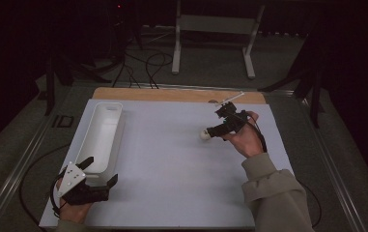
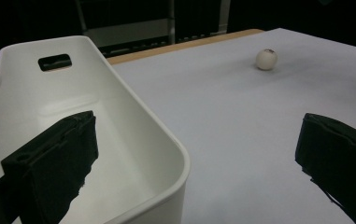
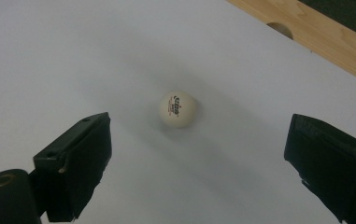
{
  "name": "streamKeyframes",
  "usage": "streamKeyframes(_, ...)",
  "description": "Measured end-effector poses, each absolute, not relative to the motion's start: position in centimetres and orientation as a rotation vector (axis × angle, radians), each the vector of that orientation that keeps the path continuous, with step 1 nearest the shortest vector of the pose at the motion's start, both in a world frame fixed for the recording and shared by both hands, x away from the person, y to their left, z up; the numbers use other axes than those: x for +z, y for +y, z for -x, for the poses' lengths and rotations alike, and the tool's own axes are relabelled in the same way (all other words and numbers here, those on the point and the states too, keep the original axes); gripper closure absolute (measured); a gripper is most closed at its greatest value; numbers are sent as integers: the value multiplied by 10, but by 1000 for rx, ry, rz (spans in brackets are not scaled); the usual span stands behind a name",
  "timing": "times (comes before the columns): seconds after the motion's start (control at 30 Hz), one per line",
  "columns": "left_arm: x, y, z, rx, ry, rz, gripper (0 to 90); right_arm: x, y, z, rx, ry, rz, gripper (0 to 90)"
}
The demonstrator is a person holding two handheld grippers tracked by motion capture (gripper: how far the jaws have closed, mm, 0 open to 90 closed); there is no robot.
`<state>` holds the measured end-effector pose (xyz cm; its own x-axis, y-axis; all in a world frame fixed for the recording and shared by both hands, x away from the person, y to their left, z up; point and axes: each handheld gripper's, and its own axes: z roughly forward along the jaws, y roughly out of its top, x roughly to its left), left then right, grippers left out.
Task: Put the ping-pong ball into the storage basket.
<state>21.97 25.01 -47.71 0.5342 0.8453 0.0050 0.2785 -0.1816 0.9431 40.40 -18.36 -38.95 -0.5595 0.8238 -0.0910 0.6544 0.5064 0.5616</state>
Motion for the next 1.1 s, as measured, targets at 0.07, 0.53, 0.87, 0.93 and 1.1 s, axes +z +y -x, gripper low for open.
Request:
streamKeyframes(0.07,-477,250,-220,677,948,-1728,0,-391,-183,-406,673,2410,-1234,73)
streamKeyframes(0.53,-477,251,-220,675,947,-1726,0,-398,-176,-416,663,2427,-1254,73)
streamKeyframes(0.87,-477,251,-220,674,948,-1725,0,-401,-171,-422,662,2434,-1267,72)
streamKeyframes(0.93,-477,251,-220,675,948,-1724,0,-402,-172,-423,661,2433,-1277,72)
streamKeyframes(1.1,-477,251,-220,674,947,-1725,0,-404,-172,-426,669,2437,-1281,72)
